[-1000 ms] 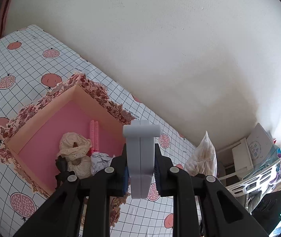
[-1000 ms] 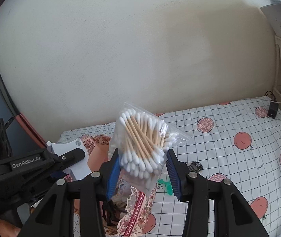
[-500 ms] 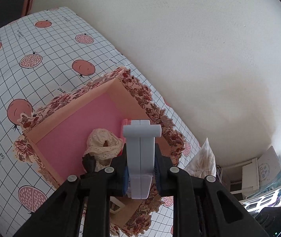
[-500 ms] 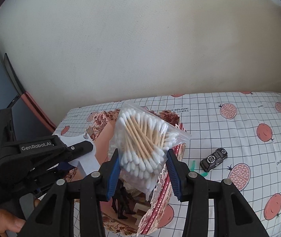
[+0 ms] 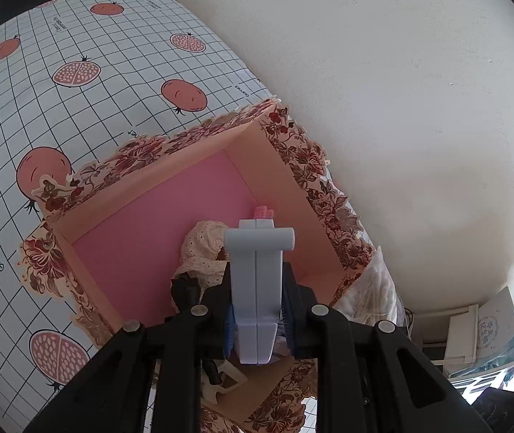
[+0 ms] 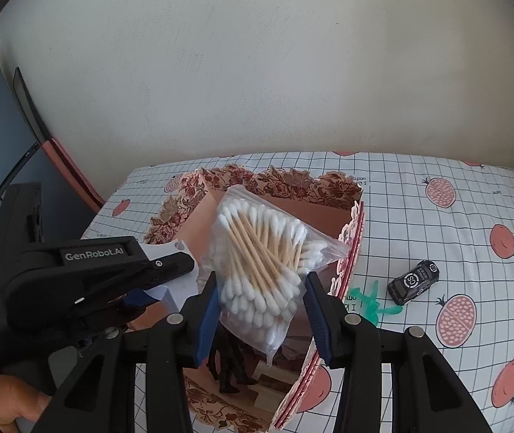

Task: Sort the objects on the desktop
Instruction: 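Lift the white holder and swab bag and carry both over the gift box, then open both tools to drop the holder and swab bag into the box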

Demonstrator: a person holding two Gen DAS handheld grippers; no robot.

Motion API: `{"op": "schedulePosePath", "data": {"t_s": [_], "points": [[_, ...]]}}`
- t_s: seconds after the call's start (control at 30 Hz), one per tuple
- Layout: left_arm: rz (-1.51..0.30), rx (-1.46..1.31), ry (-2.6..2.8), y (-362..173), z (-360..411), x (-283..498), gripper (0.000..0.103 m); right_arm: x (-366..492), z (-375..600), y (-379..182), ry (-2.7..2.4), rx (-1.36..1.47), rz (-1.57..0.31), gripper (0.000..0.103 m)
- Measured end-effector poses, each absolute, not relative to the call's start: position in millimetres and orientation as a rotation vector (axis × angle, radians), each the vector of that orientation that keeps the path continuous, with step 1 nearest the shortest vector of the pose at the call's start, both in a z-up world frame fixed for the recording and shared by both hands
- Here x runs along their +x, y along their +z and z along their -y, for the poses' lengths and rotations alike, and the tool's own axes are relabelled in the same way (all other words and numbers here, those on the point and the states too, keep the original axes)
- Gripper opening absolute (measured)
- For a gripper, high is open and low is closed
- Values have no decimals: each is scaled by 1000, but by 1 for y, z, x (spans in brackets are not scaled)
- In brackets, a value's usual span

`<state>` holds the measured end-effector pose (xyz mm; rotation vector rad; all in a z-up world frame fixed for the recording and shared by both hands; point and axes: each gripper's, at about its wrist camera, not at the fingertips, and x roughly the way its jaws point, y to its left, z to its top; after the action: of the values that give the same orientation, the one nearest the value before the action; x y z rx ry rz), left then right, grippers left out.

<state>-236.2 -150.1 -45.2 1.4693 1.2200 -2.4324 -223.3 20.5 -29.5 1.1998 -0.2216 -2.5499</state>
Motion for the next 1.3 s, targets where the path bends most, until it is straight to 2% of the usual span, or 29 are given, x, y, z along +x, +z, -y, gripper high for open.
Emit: {"op": "schedulePosePath", "data": {"t_s": [0.4,0.63,0.77,1.0,1.13,1.2,1.3], "points": [[-1247,1520,-2353,-61,153,-240,23,-227,-13,-43,-2530,1272,162,50],[-1263,1526,-2335,-64,154,-242,27,-229,-11,-43,-2532,1269,158,50],[-1269,1532,-2349,-64,154,-244,38,-229,-13,-44,-2529,1273,177,50],[-1266,1522,-2361,-65,153,-241,43,-228,-21,-39,-2549,1258,179,51],[-1207,1526,-2377,-62,144,-244,50,-227,-32,-33,-2549,1244,188,51],[-1172,1517,-2390,-58,139,-245,50,-227,-42,-29,-2569,1218,210,56],[-1097,1500,-2407,-51,132,-245,54,-225,-61,-26,-2567,1218,273,58]]}}
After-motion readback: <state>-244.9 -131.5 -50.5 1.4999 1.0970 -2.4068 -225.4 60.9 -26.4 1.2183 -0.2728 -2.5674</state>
